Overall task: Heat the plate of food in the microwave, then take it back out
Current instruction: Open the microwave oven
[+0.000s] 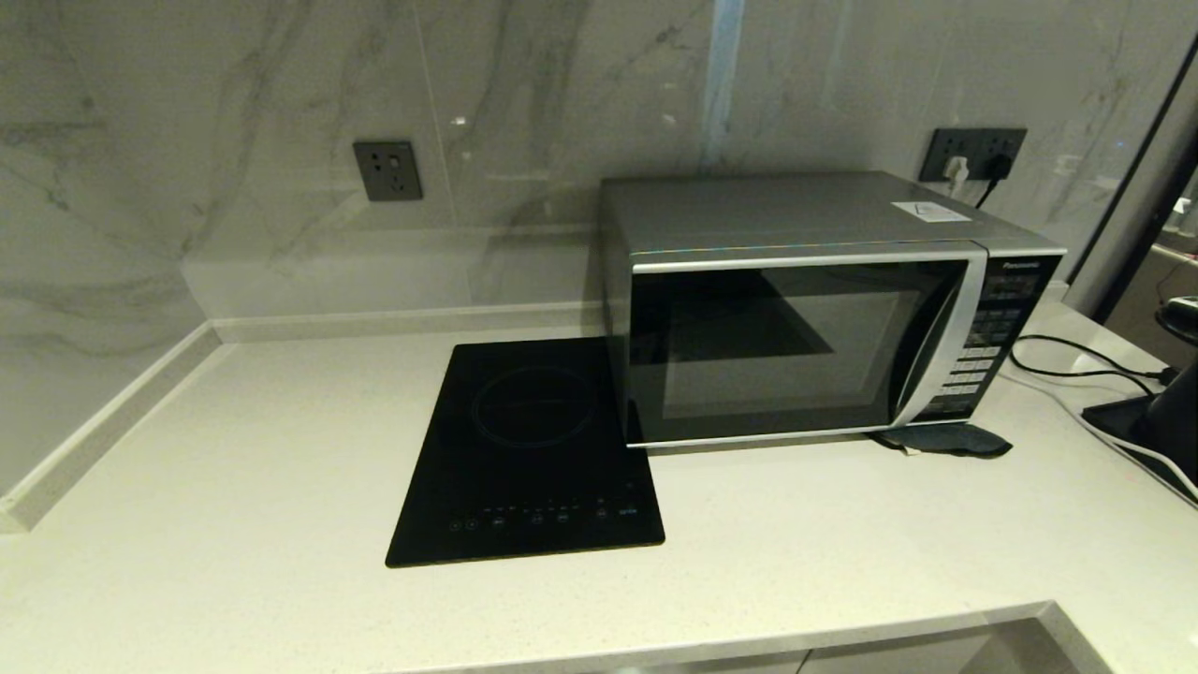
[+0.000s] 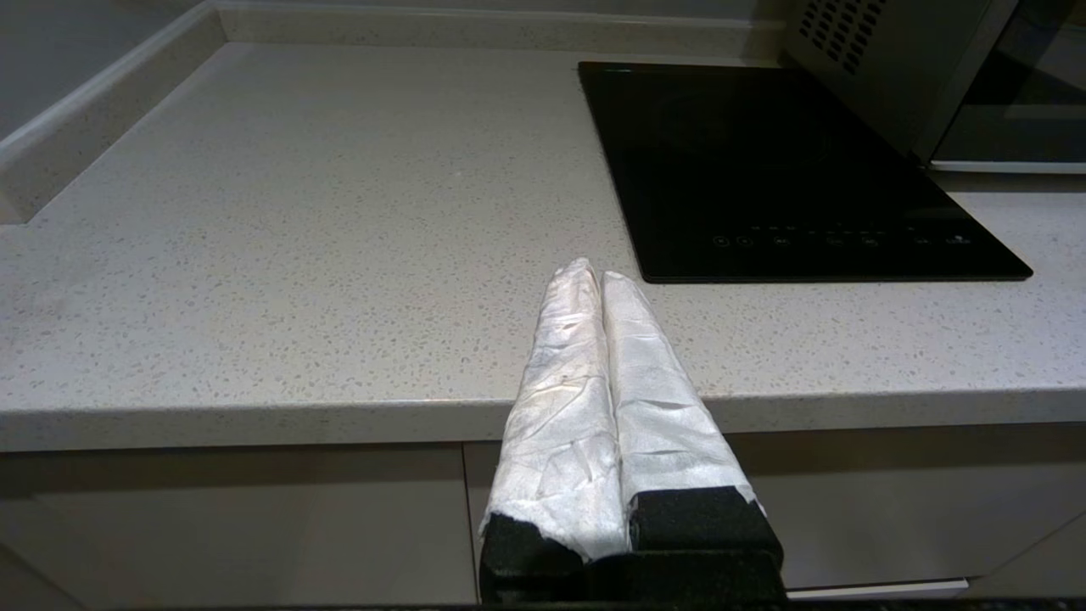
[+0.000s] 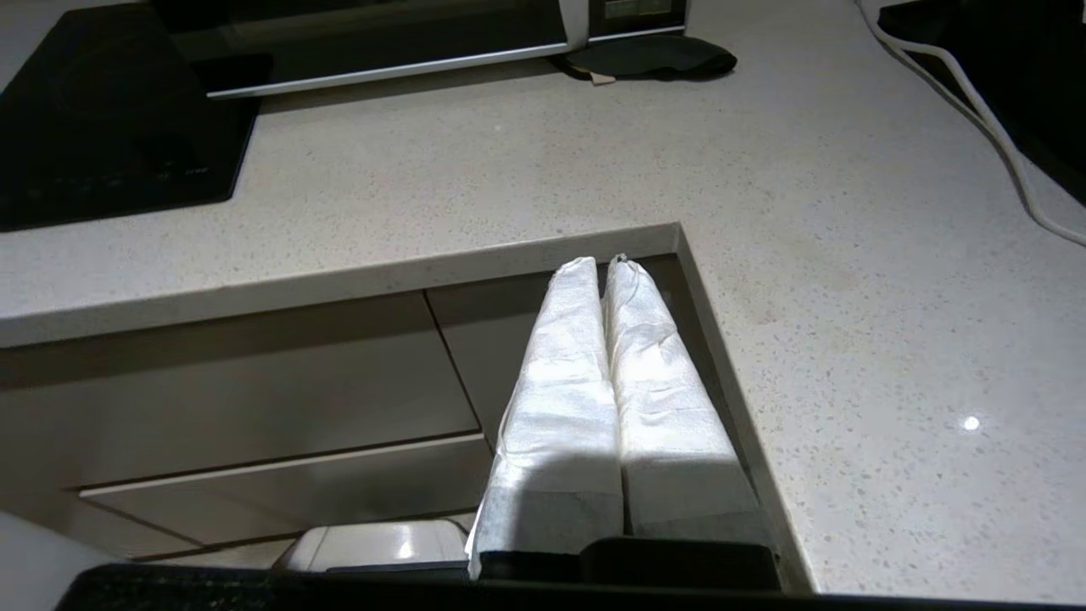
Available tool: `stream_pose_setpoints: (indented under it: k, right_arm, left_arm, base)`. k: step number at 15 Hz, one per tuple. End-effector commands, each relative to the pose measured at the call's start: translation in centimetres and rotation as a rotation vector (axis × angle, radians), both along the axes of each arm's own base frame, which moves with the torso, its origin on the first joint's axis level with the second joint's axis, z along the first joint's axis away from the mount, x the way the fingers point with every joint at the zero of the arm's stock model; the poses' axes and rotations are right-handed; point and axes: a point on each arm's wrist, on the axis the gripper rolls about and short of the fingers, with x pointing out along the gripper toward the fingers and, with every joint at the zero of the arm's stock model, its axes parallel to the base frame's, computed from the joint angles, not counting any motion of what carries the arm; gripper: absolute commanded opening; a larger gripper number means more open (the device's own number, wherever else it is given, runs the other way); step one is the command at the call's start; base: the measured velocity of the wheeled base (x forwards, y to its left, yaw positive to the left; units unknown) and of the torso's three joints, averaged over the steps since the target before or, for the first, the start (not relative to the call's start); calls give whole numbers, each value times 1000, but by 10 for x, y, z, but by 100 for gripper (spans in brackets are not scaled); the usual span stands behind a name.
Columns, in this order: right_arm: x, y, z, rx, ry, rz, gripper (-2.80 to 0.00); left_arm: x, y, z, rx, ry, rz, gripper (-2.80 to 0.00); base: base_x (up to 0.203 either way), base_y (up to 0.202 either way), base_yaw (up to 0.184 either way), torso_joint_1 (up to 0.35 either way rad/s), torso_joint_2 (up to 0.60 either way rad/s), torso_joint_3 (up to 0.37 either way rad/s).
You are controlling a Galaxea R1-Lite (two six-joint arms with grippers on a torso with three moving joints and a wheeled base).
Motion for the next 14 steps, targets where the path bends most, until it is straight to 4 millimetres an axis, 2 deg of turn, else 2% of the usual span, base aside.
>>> stream_pose_setpoints:
  k: [1,4,6,10,14]
  right_arm:
    - [11,0,-28,6,-14,1,-280]
    - [44,0,-57,-21,-39,5,-280]
    - [58,0,-76,-48,-41,11,-280]
    - [71,0,-91,-66,-138,19,-280]
    - [71,0,-89,-20,-149,12,-280]
  left_arm:
    - [0,0,0,-1,1,1,-280]
    - [0,0,0,-1,1,1,-280]
    - [0,0,0,-1,1,1,-280]
    - [0,0,0,-1,1,1,-280]
    - [0,0,0,-1,1,1,-280]
  base:
    - [0,0,0,0,0,0]
    - [0,0,0,0,0,0]
    - [0,0,0,0,0,0]
    - [0,0,0,0,0,0]
    - [0,0,0,0,0,0]
